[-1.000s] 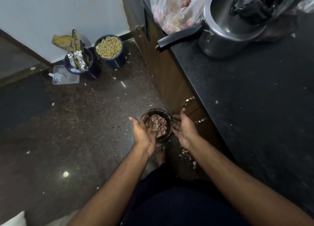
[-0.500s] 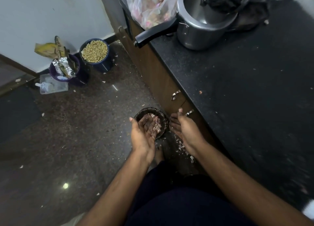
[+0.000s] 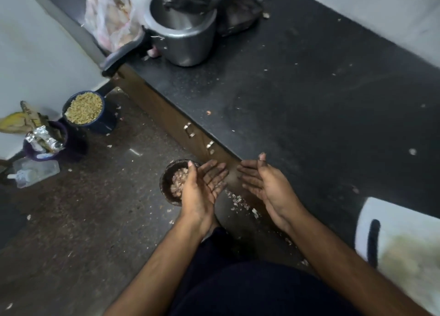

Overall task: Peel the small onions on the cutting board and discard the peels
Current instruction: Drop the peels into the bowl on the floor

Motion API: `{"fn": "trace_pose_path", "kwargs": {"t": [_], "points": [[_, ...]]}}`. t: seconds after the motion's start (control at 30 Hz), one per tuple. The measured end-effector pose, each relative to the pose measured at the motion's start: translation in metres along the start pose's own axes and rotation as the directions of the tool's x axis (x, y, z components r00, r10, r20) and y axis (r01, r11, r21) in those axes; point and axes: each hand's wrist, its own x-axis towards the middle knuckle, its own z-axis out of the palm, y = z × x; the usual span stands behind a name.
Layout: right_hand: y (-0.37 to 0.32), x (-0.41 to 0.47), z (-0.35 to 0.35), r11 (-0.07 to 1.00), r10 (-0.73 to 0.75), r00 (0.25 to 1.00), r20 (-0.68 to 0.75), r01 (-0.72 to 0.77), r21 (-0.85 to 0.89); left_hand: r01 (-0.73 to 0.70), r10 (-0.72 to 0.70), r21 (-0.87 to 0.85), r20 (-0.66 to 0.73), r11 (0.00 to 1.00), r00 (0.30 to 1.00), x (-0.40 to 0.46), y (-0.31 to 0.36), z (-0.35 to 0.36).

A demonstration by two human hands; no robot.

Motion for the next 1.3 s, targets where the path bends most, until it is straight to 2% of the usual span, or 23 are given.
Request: {"fn": "trace_pose_path", "kwargs": {"t": [0.2,0.47,0.67,0.83,0.9,1.07,1.17,1.23,1.27,1.3], "points": [[0.018,-0.059,-0.097,0.995,-0.078,0.995,-0.069,0.082,0.052,-0.040,0.024,0.125,0.127,0.991,0.992,-0.053,-0.065,0.061],[0.058,-0.143,-0.226,0.964,-0.055,0.982,-0.182,0.100,0.245,-0.033,-0.034,0.237,0.272,0.971,0.962,-0.138,-0.172,0.127],[0.088,-0.187,-0.292,0.936,-0.044,0.956,-0.289,0.141,0.323,-0.053,-0.077,0.360,0.337,0.931,0.938,-0.173,-0.217,0.150],[0.102,-0.198,-0.319,0.913,0.003,0.941,-0.338,0.135,0.385,-0.251,0.002,0.562,0.405,0.788,0.914,-0.180,-0.240,0.164],[0.105,-0.199,-0.329,0.906,0.016,0.928,-0.372,0.144,0.397,-0.304,-0.011,0.617,0.453,0.726,0.892,-0.178,-0.248,0.174],[0.098,-0.198,-0.349,0.881,0.054,0.907,-0.417,0.154,0.448,-0.367,-0.050,0.683,0.508,0.631,0.860,-0.168,-0.254,0.196],[0.095,-0.194,-0.359,0.882,0.056,0.895,-0.443,0.164,0.442,-0.449,-0.031,0.712,0.550,0.540,0.835,-0.159,-0.257,0.204],[0.094,-0.192,-0.362,0.886,0.052,0.894,-0.445,0.164,0.433,-0.539,-0.033,0.727,0.607,0.425,0.794,-0.155,-0.256,0.207],[0.093,-0.190,-0.363,0.890,0.048,0.890,-0.454,0.168,0.424,-0.604,-0.053,0.723,0.654,0.335,0.754,-0.154,-0.255,0.207],[0.090,-0.189,-0.363,0.898,0.039,0.879,-0.476,0.178,0.403,-0.691,-0.086,0.696,0.714,0.197,0.695,-0.150,-0.255,0.207]]}}
